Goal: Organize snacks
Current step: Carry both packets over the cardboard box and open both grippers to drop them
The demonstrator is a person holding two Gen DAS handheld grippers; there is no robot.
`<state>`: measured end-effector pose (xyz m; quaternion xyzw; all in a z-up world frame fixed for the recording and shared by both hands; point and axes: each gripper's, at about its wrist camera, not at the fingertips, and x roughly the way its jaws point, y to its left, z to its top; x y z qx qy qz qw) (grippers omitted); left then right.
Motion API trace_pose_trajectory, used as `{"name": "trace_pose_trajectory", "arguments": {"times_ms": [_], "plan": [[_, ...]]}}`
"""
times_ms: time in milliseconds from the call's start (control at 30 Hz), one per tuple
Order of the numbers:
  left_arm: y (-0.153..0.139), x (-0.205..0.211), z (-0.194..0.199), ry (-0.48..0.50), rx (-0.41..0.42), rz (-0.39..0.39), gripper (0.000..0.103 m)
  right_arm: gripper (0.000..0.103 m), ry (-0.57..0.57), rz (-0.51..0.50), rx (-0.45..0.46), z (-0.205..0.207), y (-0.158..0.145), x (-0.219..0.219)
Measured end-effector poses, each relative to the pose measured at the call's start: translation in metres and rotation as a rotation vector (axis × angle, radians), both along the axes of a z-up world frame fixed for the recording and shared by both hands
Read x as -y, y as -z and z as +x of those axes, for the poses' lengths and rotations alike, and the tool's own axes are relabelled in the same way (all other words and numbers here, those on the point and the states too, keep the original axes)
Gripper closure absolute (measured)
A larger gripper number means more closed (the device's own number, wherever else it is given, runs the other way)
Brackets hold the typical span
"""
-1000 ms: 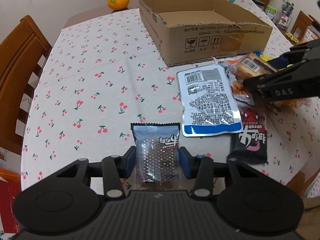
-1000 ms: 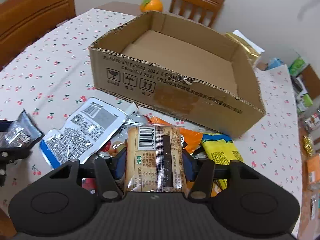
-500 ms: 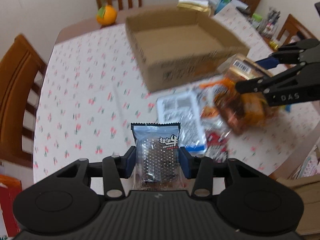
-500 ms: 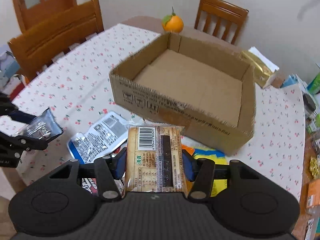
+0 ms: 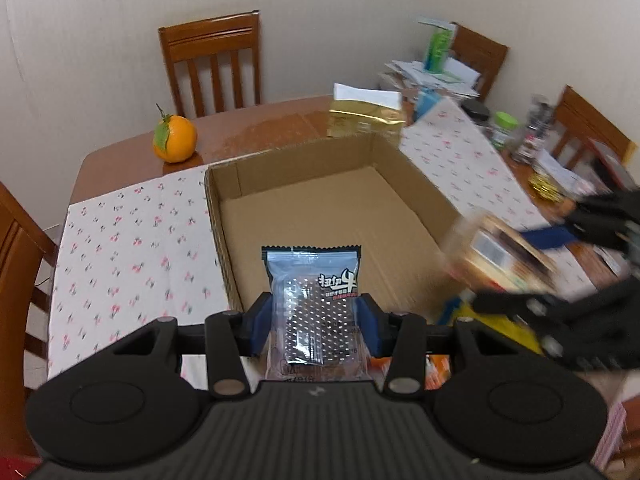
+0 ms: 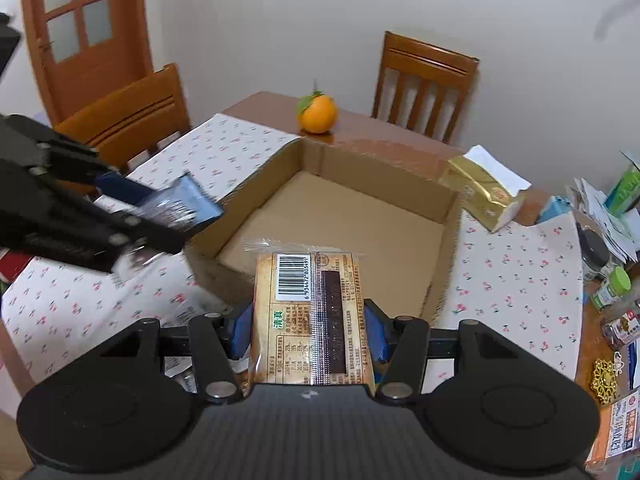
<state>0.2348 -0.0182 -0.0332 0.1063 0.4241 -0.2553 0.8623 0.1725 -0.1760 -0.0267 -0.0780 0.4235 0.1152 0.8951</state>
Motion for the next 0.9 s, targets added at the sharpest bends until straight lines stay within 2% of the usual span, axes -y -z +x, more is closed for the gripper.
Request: {"name": "trace_pose_trajectory", "arguments": {"times_ms": [133,267,367,433,500,533,600,667,800,900], "plan": [[0.021,0.023,0.032,-0.022,-0.023,-0.018,0.058,0.043,0.029,0.011,0.003,0.008,0.002,0.013],[0.049,0.035,0.055,-0.082,-0.029,0.004,0.058,0.043,0.059,0.021,-0.008,0.017,0.007,0.024],[0.063,0.035,0.065,-0.101,-0.055,-0.016,0.057,0.043,0.077,0.033,-0.018,0.022,0.011,0.03],[0.068,0.036,0.068,-0.112,-0.042,-0.008,0.054,0.043,0.082,0.038,-0.024,0.025,0.013,0.033],[0.069,0.037,0.068,-0.125,-0.012,0.014,0.043,0.043,0.085,0.038,-0.032,0.029,0.017,0.034],[0.068,0.037,0.068,-0.13,-0.01,0.015,0.039,0.043,0.088,0.039,-0.035,0.031,0.018,0.035],[0.062,0.032,0.068,-0.136,-0.003,-0.014,0.023,0.043,0.091,0.04,-0.043,0.035,0.021,0.036],[0.051,0.025,0.059,-0.156,0.027,-0.022,0.016,0.043,0.092,0.036,-0.046,0.04,0.022,0.036],[0.027,0.011,0.033,-0.171,0.097,-0.033,0.007,0.043,0.086,0.033,-0.05,0.053,0.024,0.036],[0.017,-0.004,0.009,-0.2,0.106,-0.049,0.006,0.043,0.079,0.039,-0.058,0.068,0.026,0.035]]}}
